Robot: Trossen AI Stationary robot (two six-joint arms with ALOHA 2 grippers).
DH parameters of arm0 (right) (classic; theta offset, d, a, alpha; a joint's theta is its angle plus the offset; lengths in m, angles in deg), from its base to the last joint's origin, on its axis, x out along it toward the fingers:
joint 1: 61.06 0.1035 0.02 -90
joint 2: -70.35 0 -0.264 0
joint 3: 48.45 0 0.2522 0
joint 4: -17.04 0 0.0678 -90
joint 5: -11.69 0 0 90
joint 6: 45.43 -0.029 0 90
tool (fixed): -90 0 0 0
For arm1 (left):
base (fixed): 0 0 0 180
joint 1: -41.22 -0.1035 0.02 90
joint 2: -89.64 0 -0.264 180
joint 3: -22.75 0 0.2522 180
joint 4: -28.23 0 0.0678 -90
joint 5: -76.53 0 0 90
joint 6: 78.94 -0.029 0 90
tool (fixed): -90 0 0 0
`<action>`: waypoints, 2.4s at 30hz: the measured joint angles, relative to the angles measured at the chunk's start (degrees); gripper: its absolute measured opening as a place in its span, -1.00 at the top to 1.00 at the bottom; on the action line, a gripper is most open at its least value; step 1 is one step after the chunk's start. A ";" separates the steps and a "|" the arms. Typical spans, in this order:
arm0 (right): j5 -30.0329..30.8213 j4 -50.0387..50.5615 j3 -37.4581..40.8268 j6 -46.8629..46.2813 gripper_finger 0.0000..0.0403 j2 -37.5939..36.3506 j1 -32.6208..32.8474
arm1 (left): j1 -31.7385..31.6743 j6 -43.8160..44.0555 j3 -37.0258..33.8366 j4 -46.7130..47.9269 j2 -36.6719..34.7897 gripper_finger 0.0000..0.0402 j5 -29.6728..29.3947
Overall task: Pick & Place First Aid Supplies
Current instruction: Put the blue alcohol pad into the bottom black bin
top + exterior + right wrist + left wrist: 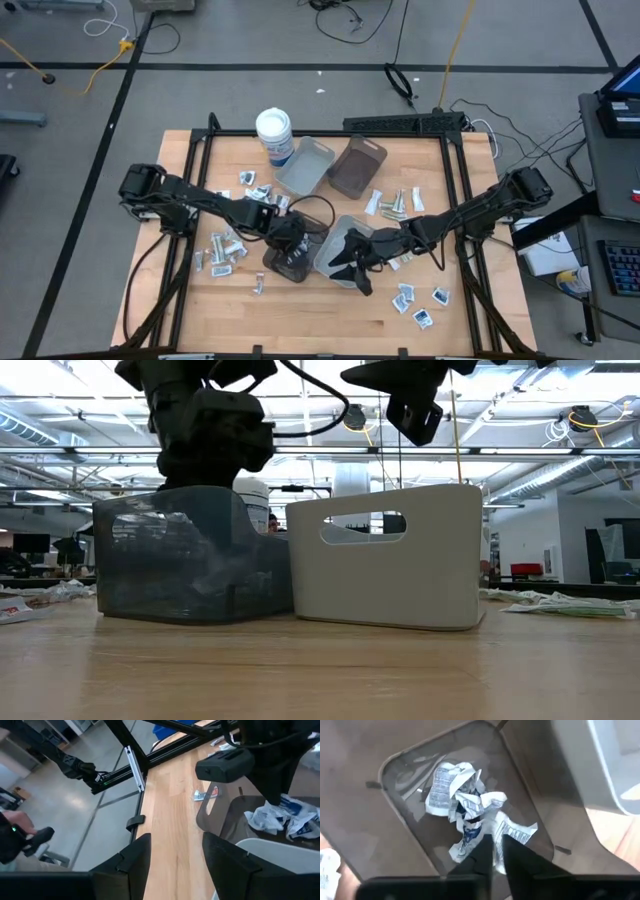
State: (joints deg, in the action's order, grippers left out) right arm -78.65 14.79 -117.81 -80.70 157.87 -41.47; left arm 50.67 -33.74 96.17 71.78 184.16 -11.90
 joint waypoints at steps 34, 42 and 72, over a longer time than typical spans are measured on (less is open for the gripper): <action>7.80 29.06 -0.06 -10.86 0.04 -6.74 9.61 | 16.63 -20.58 -16.42 -47.35 -16.14 0.22 -21.21; 7.70 53.84 -0.04 -27.40 0.04 -13.01 17.02 | 16.83 -20.60 -21.31 -55.12 -22.27 0.22 -21.19; -14.95 67.26 7.55 -53.63 0.04 -5.45 26.08 | 16.83 -22.27 -21.42 -55.24 -26.45 0.22 -20.97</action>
State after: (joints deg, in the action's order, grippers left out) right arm -93.60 82.05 -110.26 -134.34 152.42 -15.39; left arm 67.50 -56.00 74.75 16.54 157.71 -32.87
